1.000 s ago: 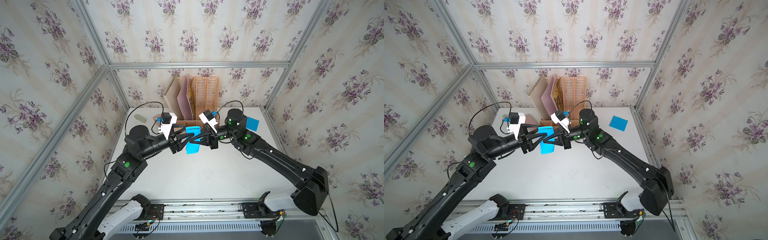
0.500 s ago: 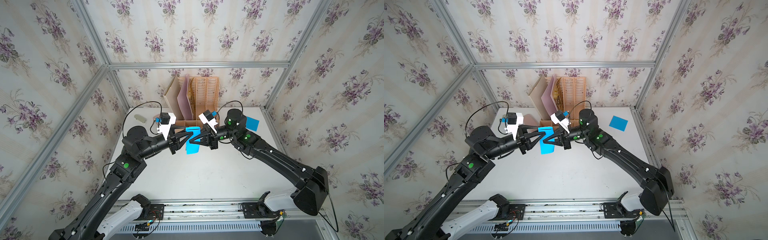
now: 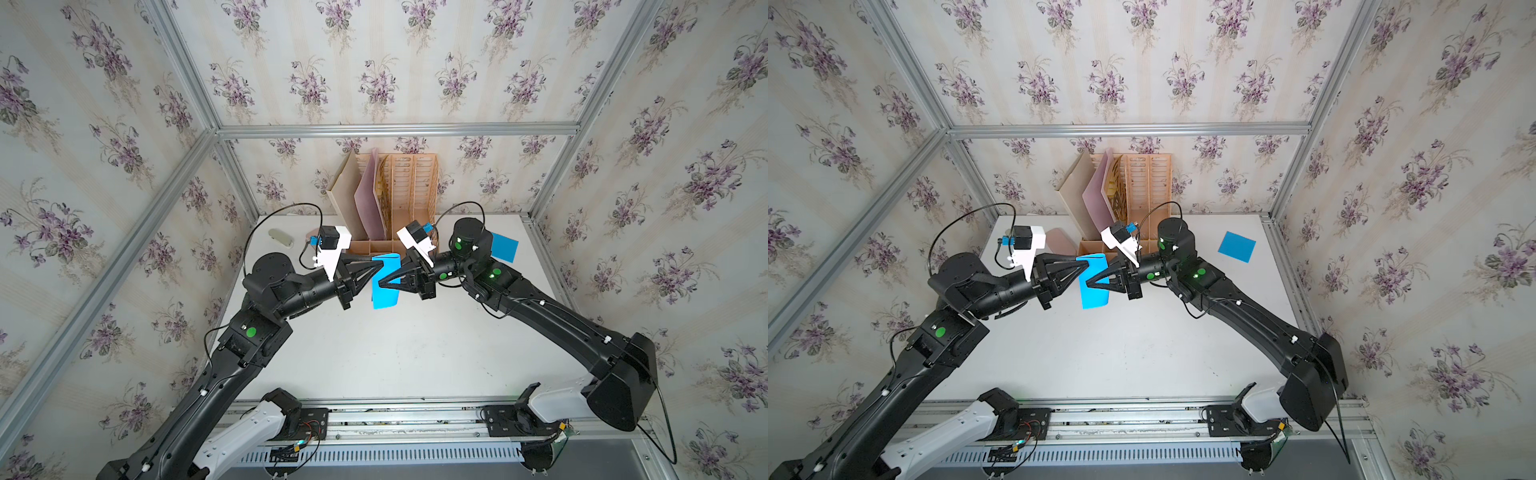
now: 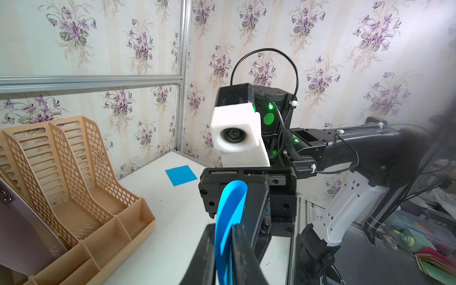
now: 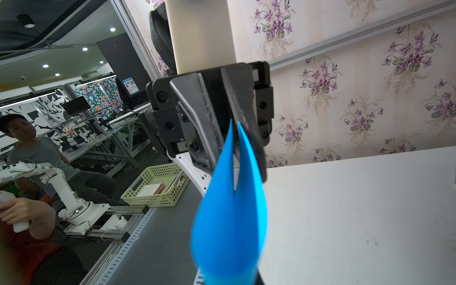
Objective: Fold the square paper along the opposite sides
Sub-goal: Smooth out the paper.
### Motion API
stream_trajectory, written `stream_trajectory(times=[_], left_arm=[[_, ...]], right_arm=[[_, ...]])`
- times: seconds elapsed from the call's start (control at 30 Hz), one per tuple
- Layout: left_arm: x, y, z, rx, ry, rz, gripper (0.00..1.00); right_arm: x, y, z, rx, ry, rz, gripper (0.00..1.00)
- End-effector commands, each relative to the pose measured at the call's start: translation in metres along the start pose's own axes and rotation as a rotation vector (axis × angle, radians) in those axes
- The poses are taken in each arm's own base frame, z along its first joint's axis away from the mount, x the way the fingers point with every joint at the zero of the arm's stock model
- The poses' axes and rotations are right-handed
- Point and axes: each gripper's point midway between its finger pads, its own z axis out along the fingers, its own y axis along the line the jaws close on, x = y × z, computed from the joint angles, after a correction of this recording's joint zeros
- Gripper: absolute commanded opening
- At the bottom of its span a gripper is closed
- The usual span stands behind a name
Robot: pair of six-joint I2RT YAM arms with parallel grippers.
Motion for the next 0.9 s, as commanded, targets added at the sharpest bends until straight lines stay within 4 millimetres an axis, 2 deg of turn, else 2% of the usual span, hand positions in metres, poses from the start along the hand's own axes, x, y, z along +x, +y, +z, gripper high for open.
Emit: stream_trajectory(times=[0.0, 0.33, 0.5, 0.67, 0.77, 0.87], left_arm=[[-0.006, -0.003, -0.001, 0.012, -0.020, 0.019, 0.13], [-0.005, -0.006, -0.003, 0.021, -0.014, 0.027, 0.00], [-0.005, -0.009, -0.004, 0.034, -0.012, 0.031, 0.00], [-0.003, -0.014, -0.007, 0.052, -0.002, 0.035, 0.00], [0.000, -0.017, -0.009, 0.065, 0.009, 0.036, 0.00], [0.003, -0.018, -0.010, 0.066, 0.024, 0.036, 0.00]], right_arm=[[-0.003, 0.001, 0.000, -0.002, -0.004, -0.016, 0.00], [-0.004, 0.002, 0.000, -0.003, -0.007, -0.020, 0.00], [-0.004, 0.002, 0.000, -0.004, -0.005, -0.021, 0.00], [-0.011, 0.009, -0.002, -0.008, 0.003, -0.058, 0.24], [-0.022, 0.020, -0.005, -0.022, -0.015, -0.111, 0.30], [-0.028, 0.025, -0.005, -0.033, -0.020, -0.133, 0.31]])
